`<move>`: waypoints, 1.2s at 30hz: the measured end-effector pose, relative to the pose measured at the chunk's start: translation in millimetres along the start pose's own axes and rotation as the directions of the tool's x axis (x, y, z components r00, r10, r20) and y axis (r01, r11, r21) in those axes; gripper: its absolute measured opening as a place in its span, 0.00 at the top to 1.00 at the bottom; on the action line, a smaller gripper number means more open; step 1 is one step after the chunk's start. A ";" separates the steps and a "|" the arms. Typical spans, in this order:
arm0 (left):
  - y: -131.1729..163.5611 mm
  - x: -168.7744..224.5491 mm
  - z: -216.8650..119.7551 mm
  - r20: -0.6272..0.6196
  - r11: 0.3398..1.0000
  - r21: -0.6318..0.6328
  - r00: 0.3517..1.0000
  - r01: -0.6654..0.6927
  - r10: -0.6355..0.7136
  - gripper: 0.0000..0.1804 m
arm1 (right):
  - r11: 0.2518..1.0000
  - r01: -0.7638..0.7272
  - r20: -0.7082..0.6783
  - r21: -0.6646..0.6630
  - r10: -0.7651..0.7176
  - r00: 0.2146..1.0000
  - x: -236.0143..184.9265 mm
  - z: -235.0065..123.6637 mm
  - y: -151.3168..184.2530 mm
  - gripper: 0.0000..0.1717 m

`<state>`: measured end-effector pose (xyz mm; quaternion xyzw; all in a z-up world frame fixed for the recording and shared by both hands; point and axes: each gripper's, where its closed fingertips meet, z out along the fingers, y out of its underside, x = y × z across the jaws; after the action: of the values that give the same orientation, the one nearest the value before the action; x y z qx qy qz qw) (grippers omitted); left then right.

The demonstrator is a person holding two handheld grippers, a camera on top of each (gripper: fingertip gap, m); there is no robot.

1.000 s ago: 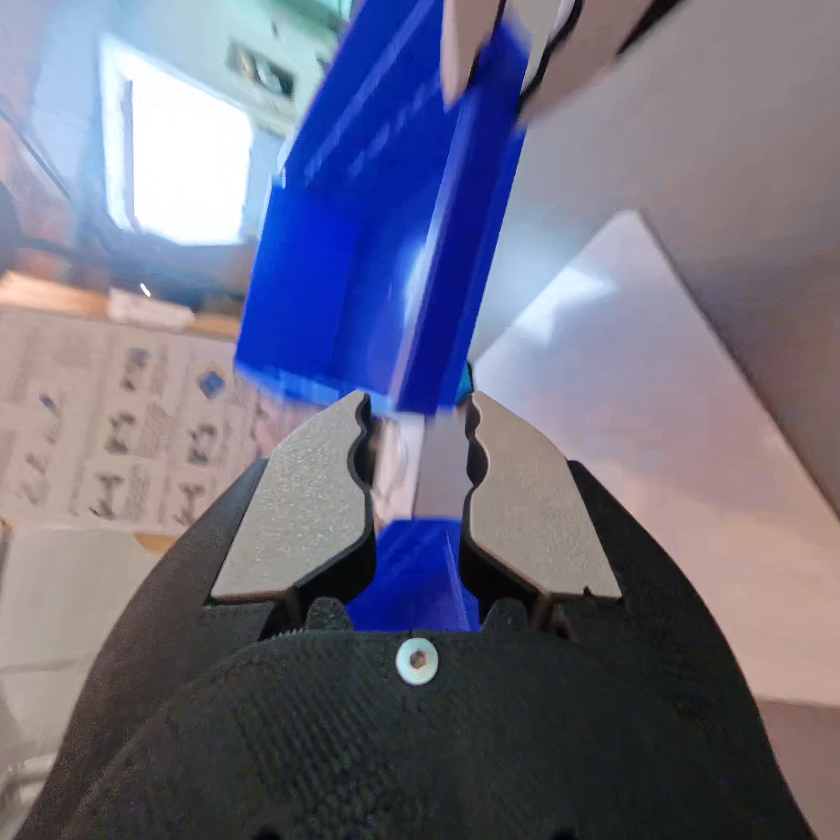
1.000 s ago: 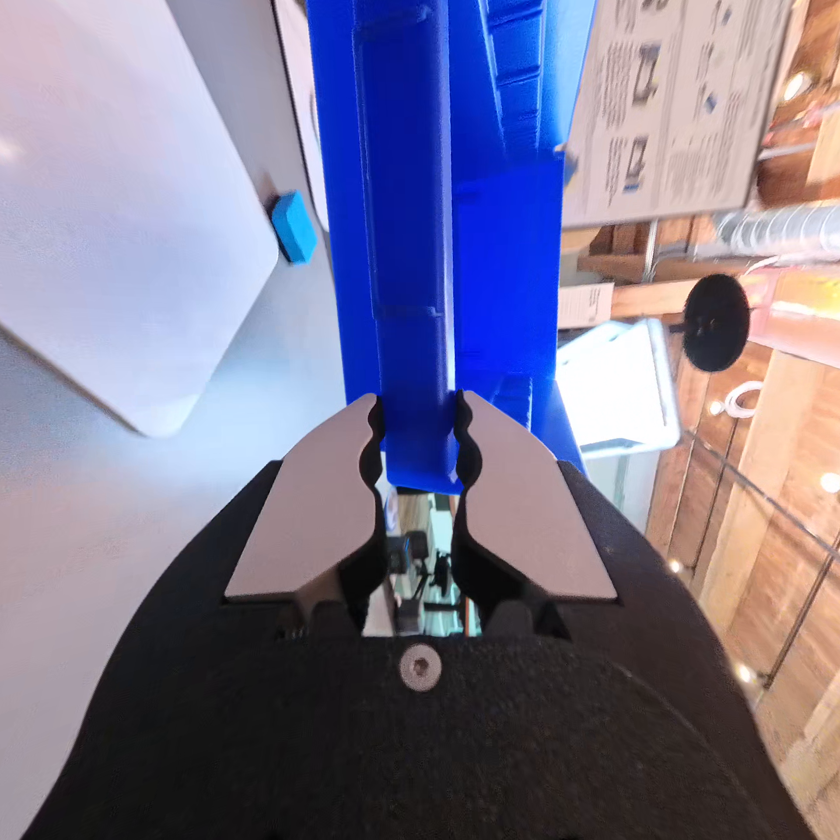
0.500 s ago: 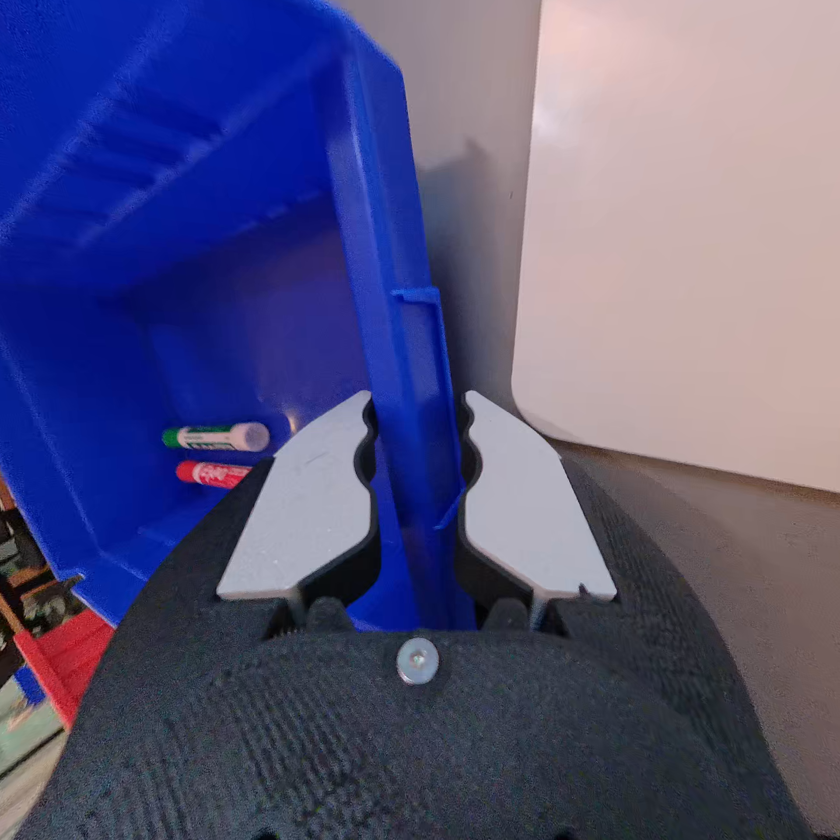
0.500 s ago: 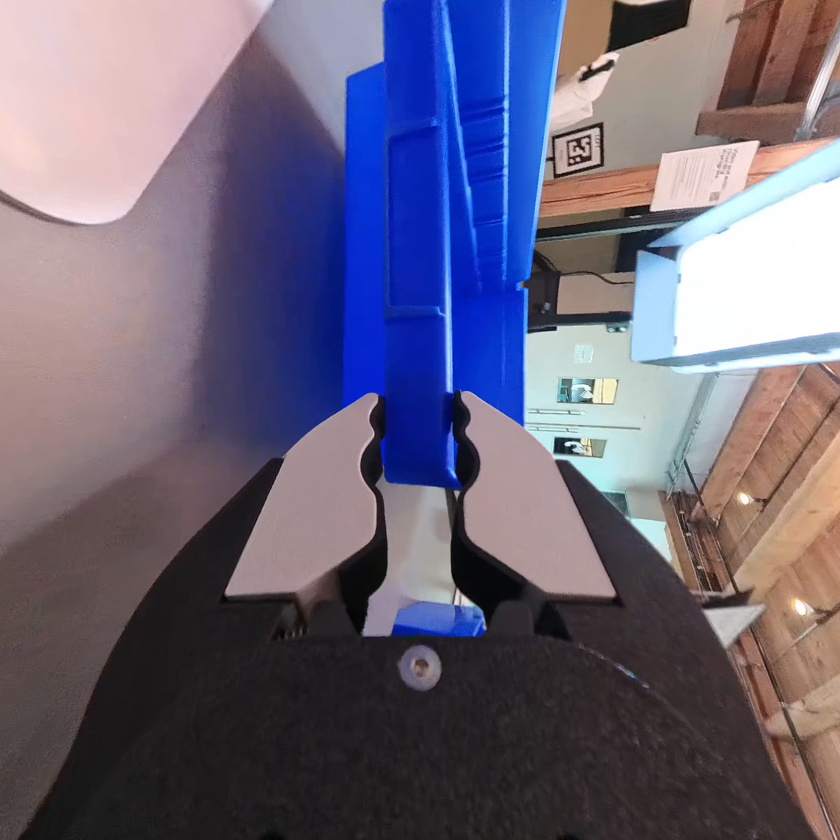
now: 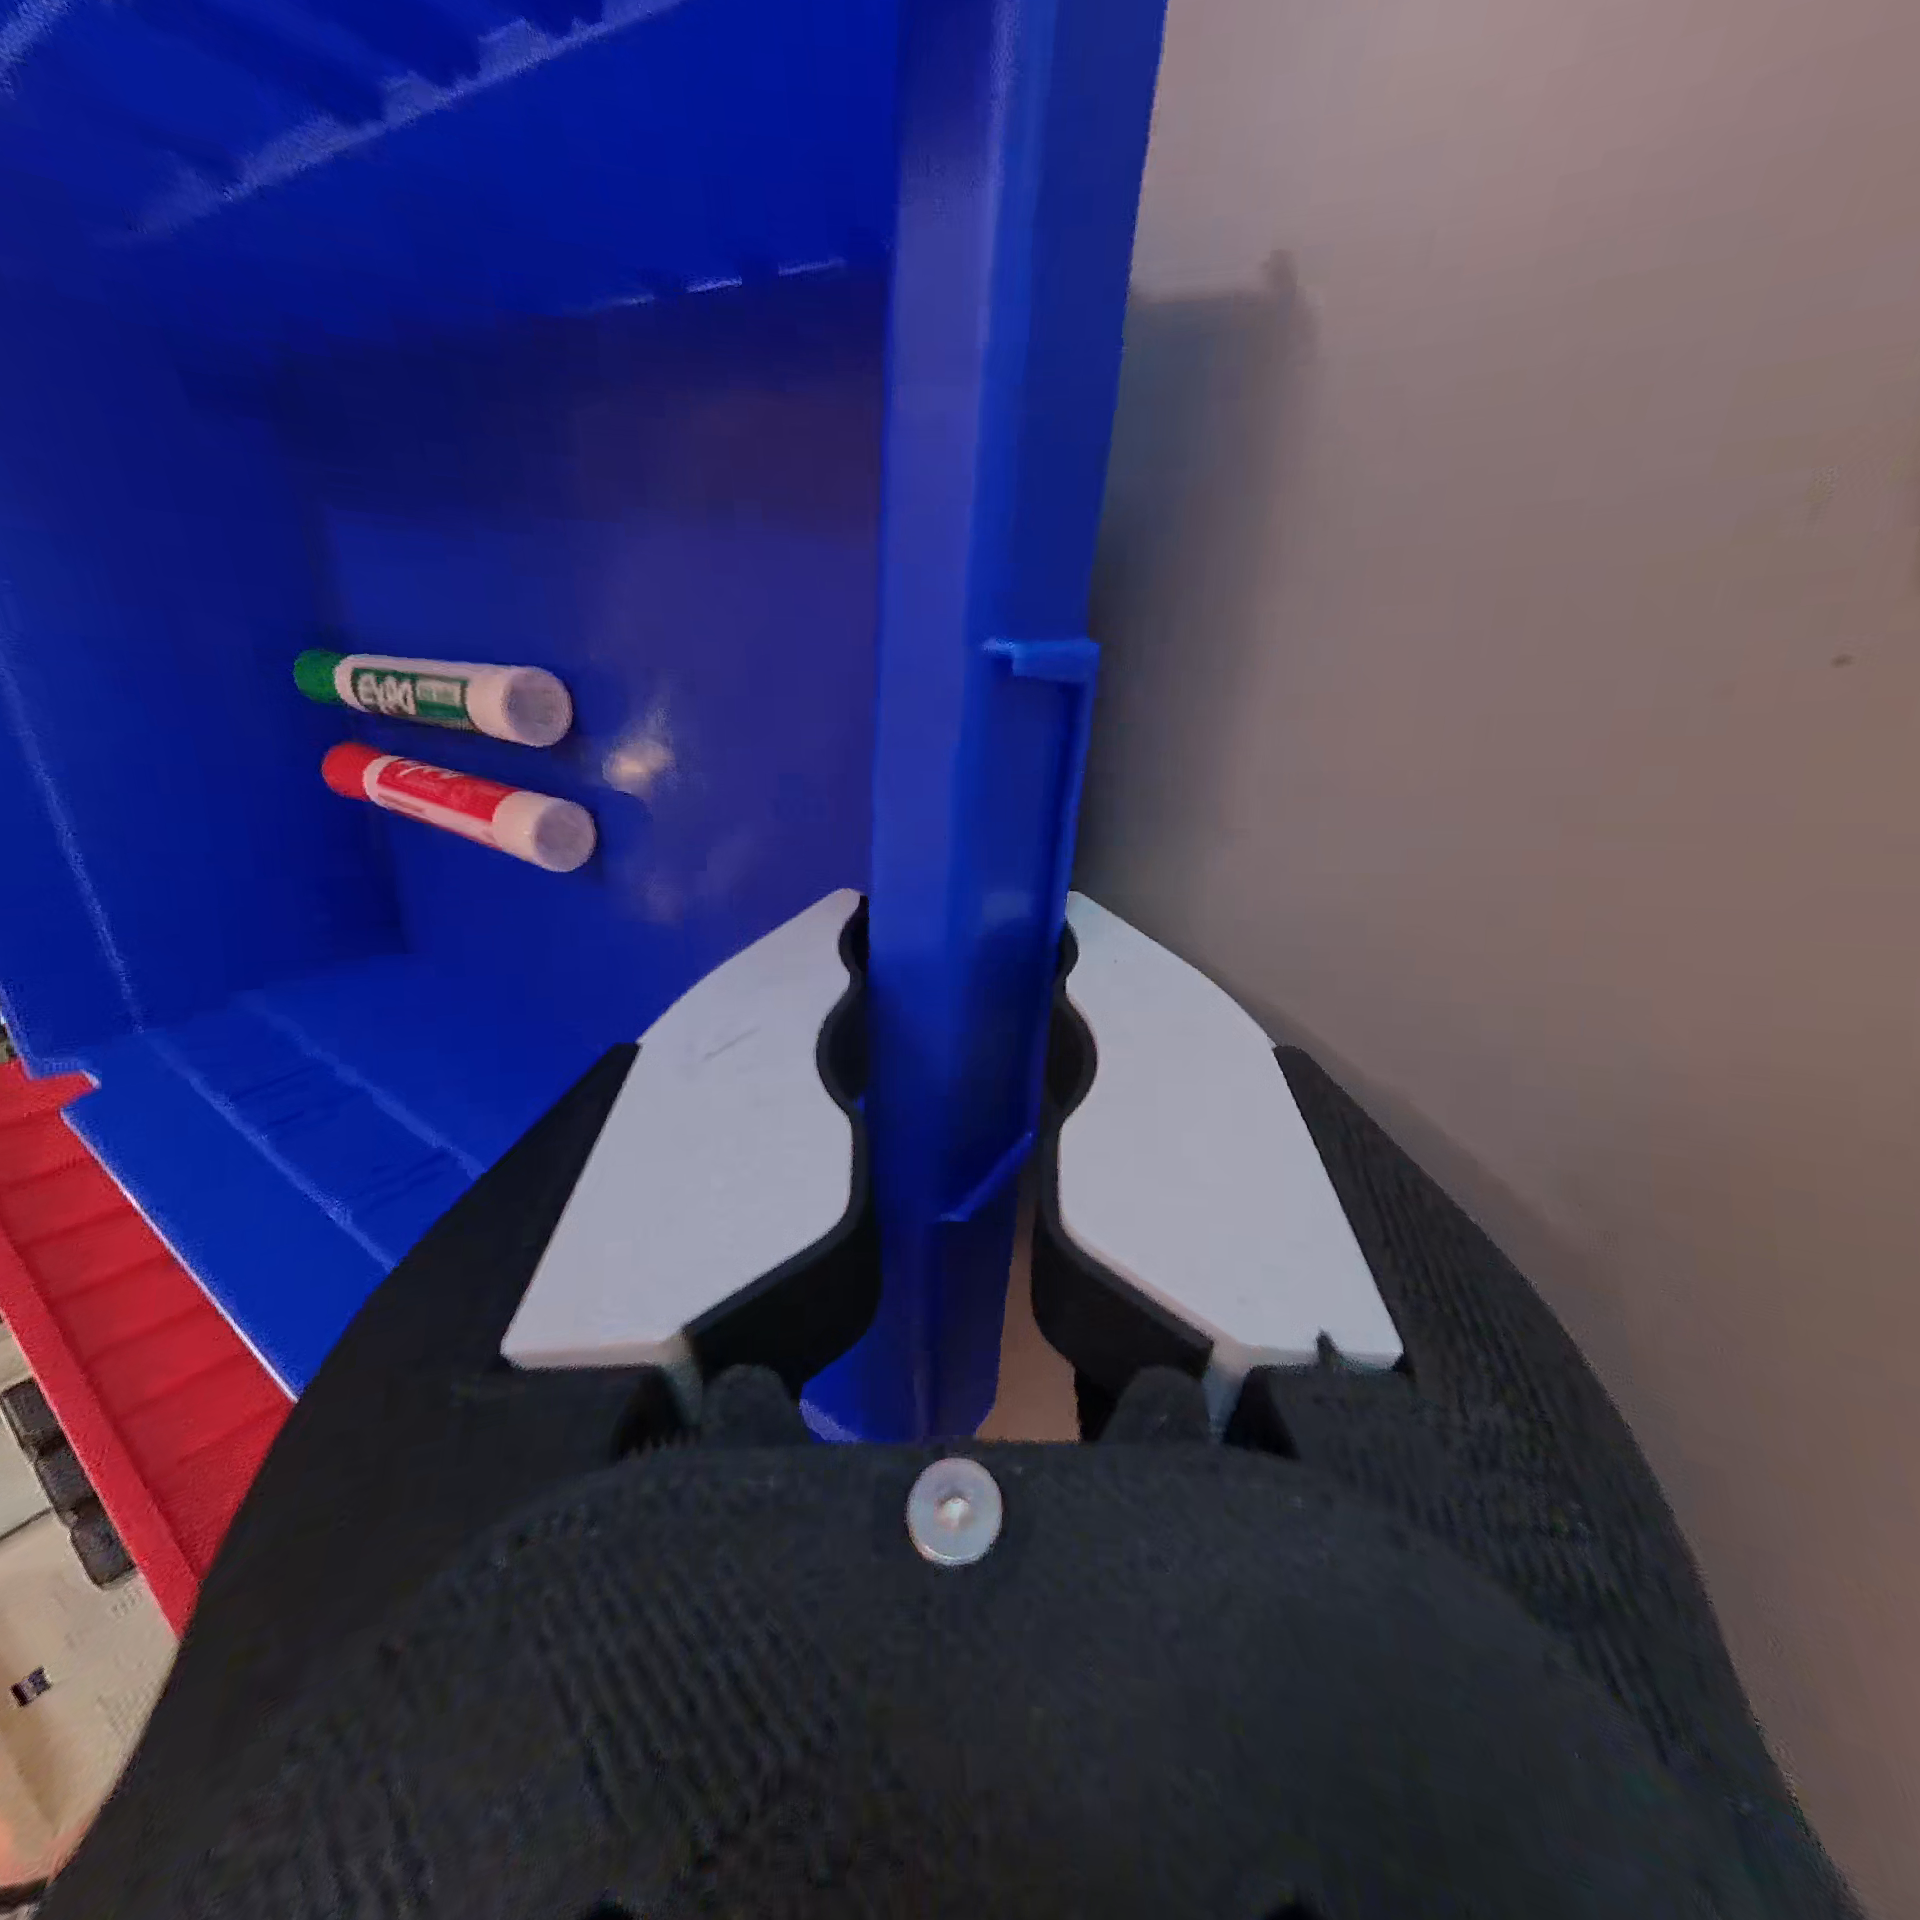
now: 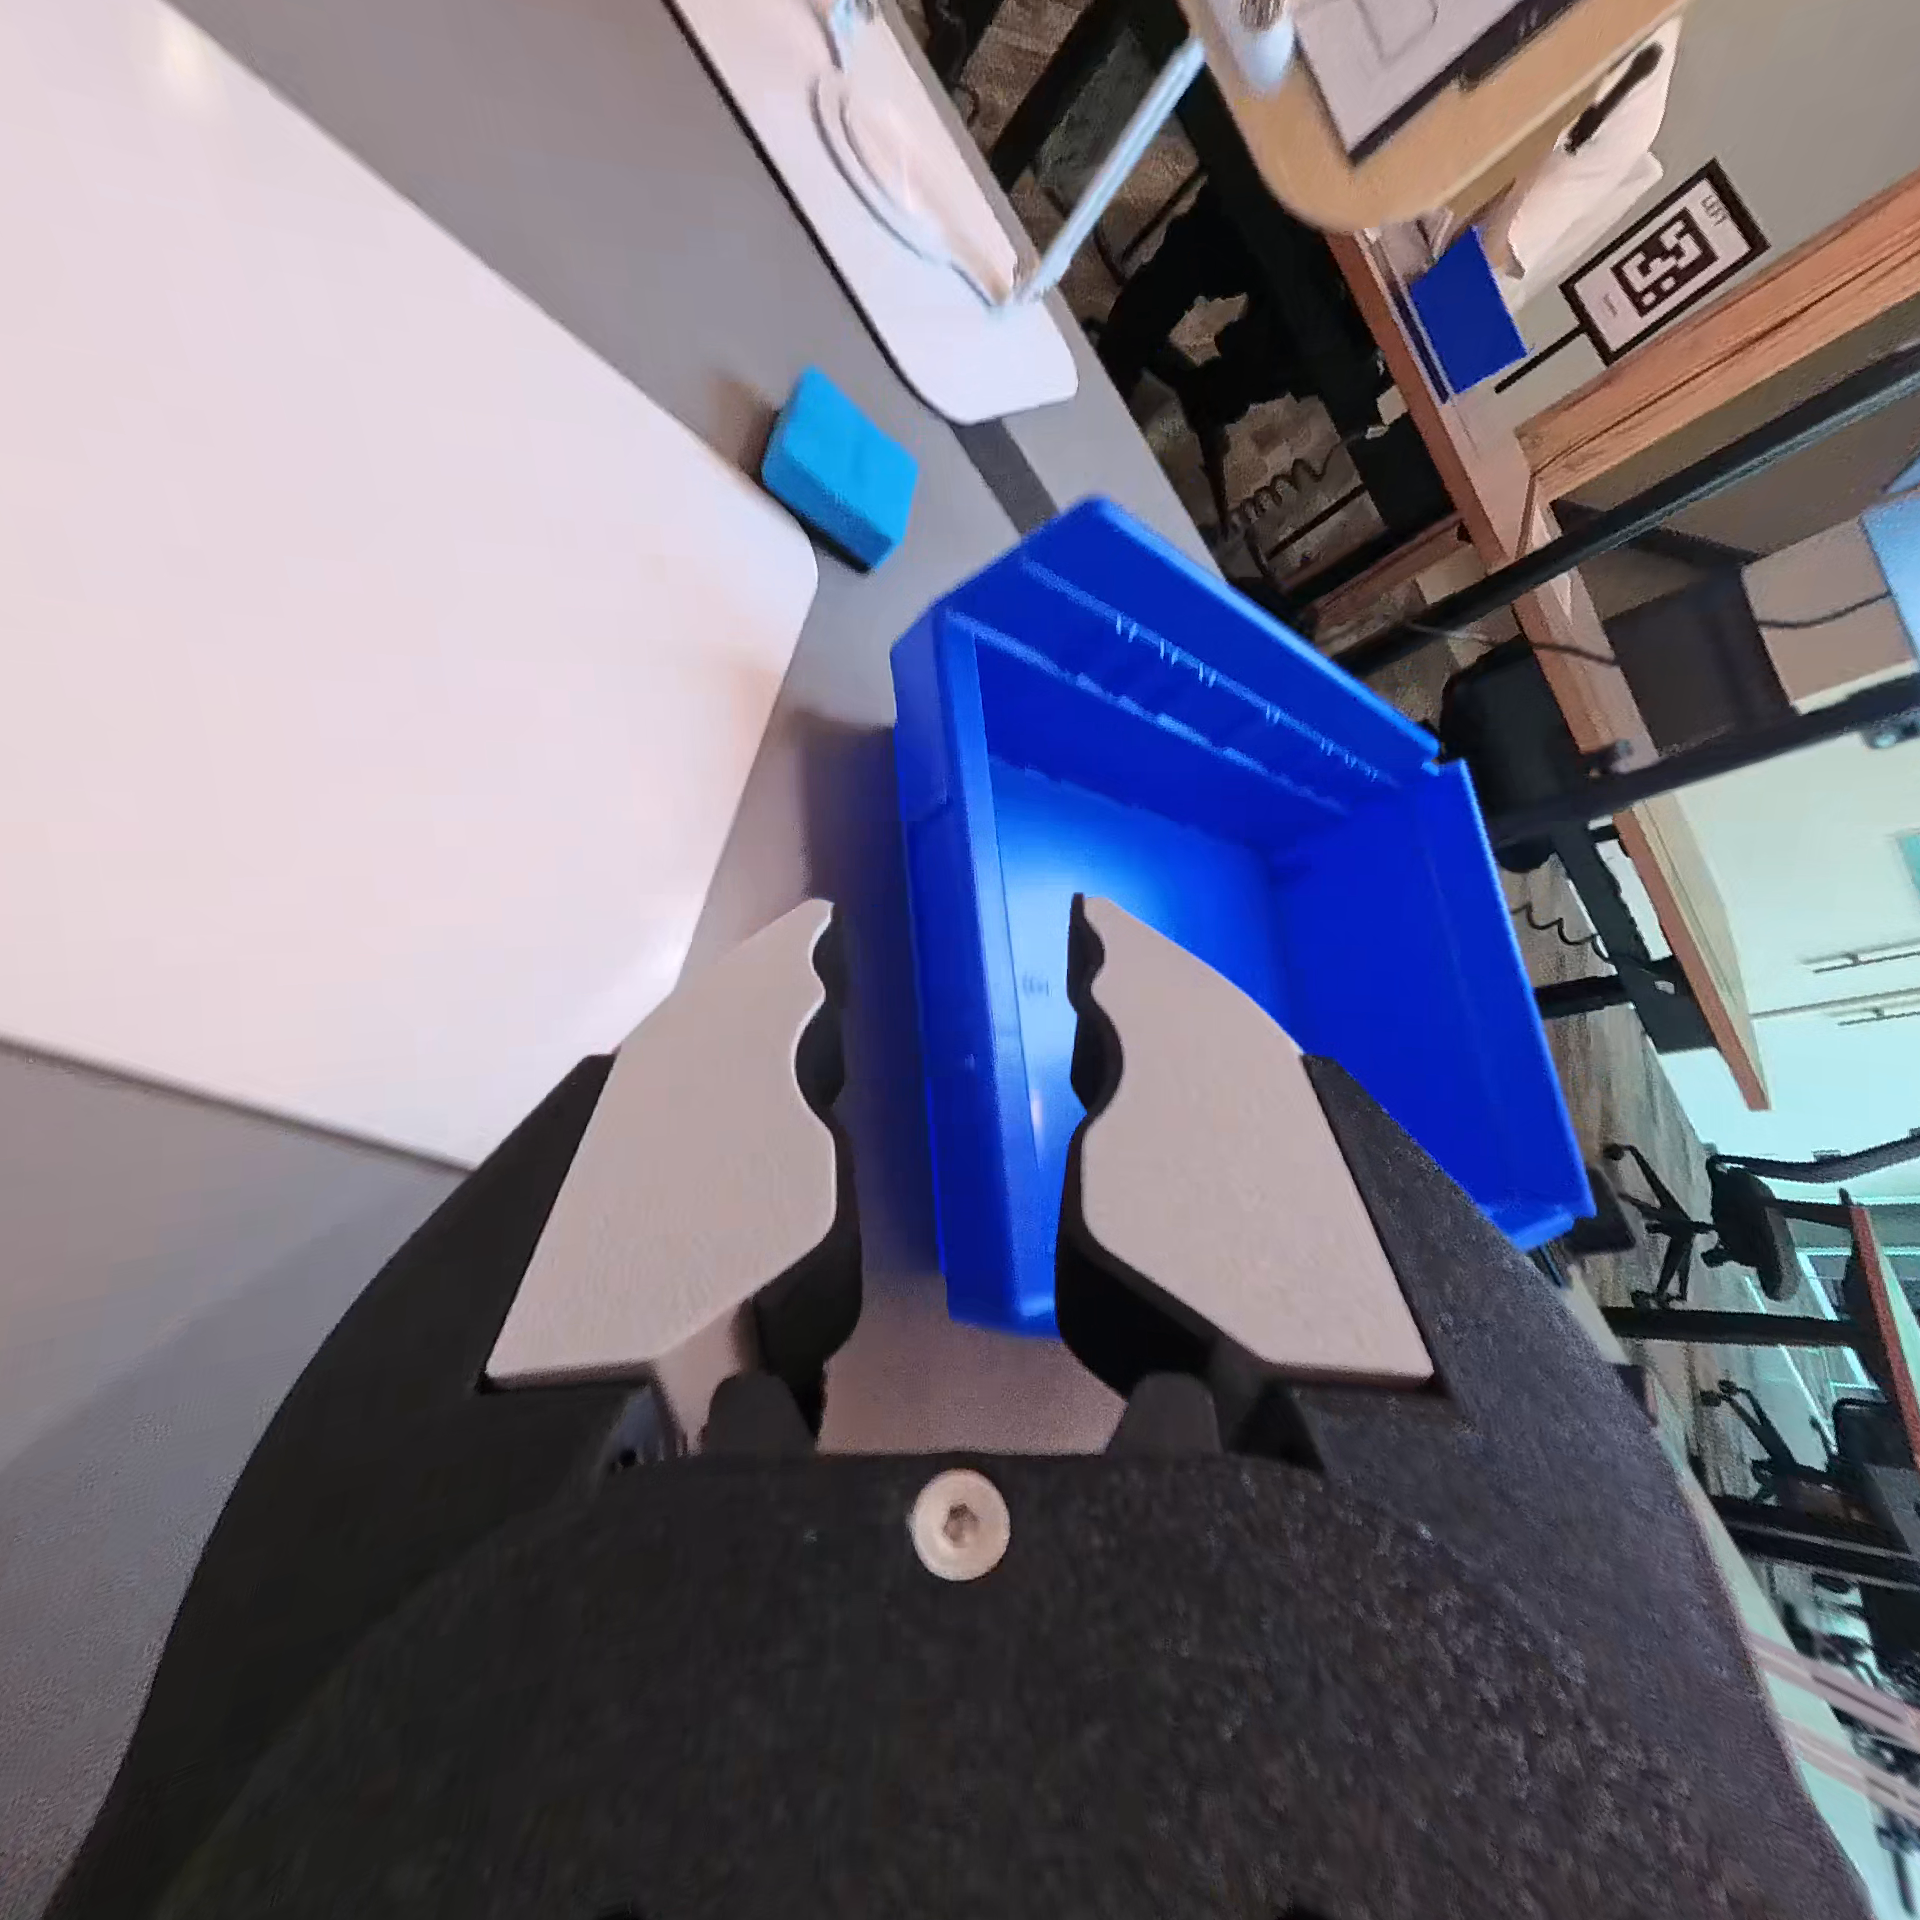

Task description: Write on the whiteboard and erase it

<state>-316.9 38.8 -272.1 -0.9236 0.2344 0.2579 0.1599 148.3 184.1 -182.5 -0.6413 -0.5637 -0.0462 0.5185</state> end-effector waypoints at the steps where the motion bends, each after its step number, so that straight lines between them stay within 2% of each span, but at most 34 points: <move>1: 2.1 -2.5 1.3 0.010 1.000 -0.001 1.000 0.001 -0.001 0.83 | 1.000 0.002 -0.005 0.002 -0.002 1.000 0.5 4.3 -9.7 0.76; 4: 4.8 -8.6 3.9 0.038 0.999 0.032 0.999 0.009 -0.010 0.83 | 0.996 0.042 -0.035 -0.076 -0.045 0.998 5.2 30.4 -14.7 0.75; 6: 8.4 -9.9 3.7 0.044 0.999 0.047 0.999 0.008 -0.010 0.83 | 0.981 0.044 -0.049 -0.189 -0.054 0.997 10.1 52.5 3.6 0.74; 8: 9.7 -10.6 3.4 0.052 0.997 0.072 0.999 0.009 -0.013 0.82 | 0.939 0.043 -0.010 -0.342 -0.050 0.999 6.9 65.7 30.9 0.68; 10: 10.7 -10.9 3.1 0.059 0.997 0.082 0.998 0.006 -0.011 0.82 | 0.910 0.094 -0.006 -0.404 -0.105 0.994 8.1 70.7 47.5 0.71; 11: 10.5 -11.0 3.1 0.063 0.996 0.086 0.998 0.004 -0.009 0.82 | 0.906 0.097 0.007 -0.413 -0.103 0.995 6.0 72.7 53.7 0.75; 13: 10.4 -11.2 3.2 0.066 0.996 0.086 0.998 0.003 -0.008 0.82 | 0.917 0.111 0.022 -0.382 -0.111 0.994 3.9 76.7 57.9 0.82; 15: 10.2 -11.4 3.1 0.069 0.996 0.088 0.998 0.002 -0.008 0.82 | 0.907 0.169 0.009 -0.386 -0.179 0.984 11.4 78.8 64.1 0.82; 21: 10.0 -11.3 3.0 0.071 0.996 0.089 0.997 -0.002 -0.004 0.82 | 0.914 0.179 -0.040 -0.365 -0.208 0.977 28.0 81.0 79.6 0.82; 28: 30.5 10.0 -12.7 -0.040 0.998 -0.017 0.998 -0.054 0.054 0.83 | 0.926 0.272 0.013 -0.261 -0.279 0.960 -0.3 75.5 53.4 0.81; 31: 42.2 15.2 -17.7 -0.099 0.996 -0.030 0.992 -0.083 0.079 0.83 | 0.937 0.283 0.025 -0.204 -0.284 0.959 -9.4 75.0 43.9 0.82; 36: 50.4 16.9 -20.3 -0.121 0.994 -0.027 0.987 -0.108 0.104 0.83 | 0.939 0.298 0.028 -0.171 -0.298 0.954 -14.3 77.3 36.7 0.82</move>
<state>-322.0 -17.8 -273.7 -0.9261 0.2878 0.2143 0.1161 130.8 236.3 -249.7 -0.5914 -0.6484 -0.1725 0.4473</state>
